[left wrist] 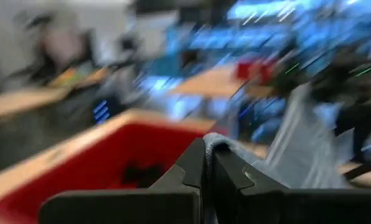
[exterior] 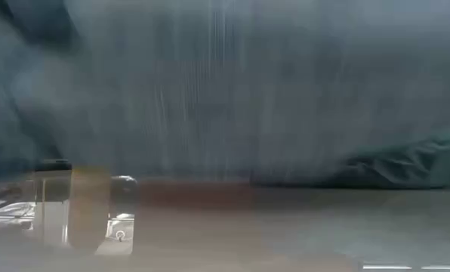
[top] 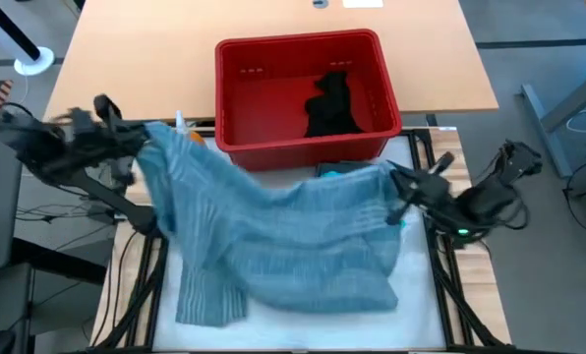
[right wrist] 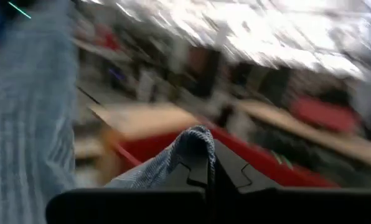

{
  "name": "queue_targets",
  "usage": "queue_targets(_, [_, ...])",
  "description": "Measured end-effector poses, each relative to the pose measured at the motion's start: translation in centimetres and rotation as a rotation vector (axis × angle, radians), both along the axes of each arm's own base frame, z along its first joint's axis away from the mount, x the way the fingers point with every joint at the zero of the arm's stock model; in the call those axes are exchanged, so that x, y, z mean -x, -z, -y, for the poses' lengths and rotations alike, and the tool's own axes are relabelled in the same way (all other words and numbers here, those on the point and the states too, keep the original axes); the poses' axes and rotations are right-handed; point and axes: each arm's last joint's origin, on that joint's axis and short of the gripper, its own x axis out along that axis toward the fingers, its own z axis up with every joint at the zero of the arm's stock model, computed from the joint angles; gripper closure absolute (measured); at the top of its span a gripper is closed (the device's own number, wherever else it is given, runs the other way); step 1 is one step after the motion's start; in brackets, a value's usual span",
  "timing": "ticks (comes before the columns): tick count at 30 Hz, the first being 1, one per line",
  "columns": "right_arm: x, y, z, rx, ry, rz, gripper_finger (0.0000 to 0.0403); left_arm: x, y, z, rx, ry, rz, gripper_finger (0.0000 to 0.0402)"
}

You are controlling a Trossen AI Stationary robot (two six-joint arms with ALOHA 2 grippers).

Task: Fold Laundry from Bin
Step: Fold the blue patterned polo shirt

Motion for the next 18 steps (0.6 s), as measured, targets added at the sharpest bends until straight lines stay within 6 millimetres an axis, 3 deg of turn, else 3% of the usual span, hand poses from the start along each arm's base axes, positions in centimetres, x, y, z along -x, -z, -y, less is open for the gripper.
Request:
queue_targets(5, [-1.1,6.5,2.2,-0.062,0.135,0.076,0.0375,-0.9,3.4,0.2,0.057,-0.142,-0.117,0.0401])
queue_targets(10, [-0.9,10.2,3.5,-0.105,0.101,0.194,0.0377,-1.6,6.1,0.5,0.082,-0.209,-0.18,0.0401])
queue_targets(13, [-1.1,10.2,3.4,-0.106,-0.014,0.247,0.0377,-1.8,6.6,0.6,0.111,-0.174,-0.195,0.0401])
queue_targets(18, [-1.4,7.2,2.1,-0.044,-0.357,0.34,0.0377,-2.2,5.3,1.1,0.179,0.043,-0.144,0.0402])
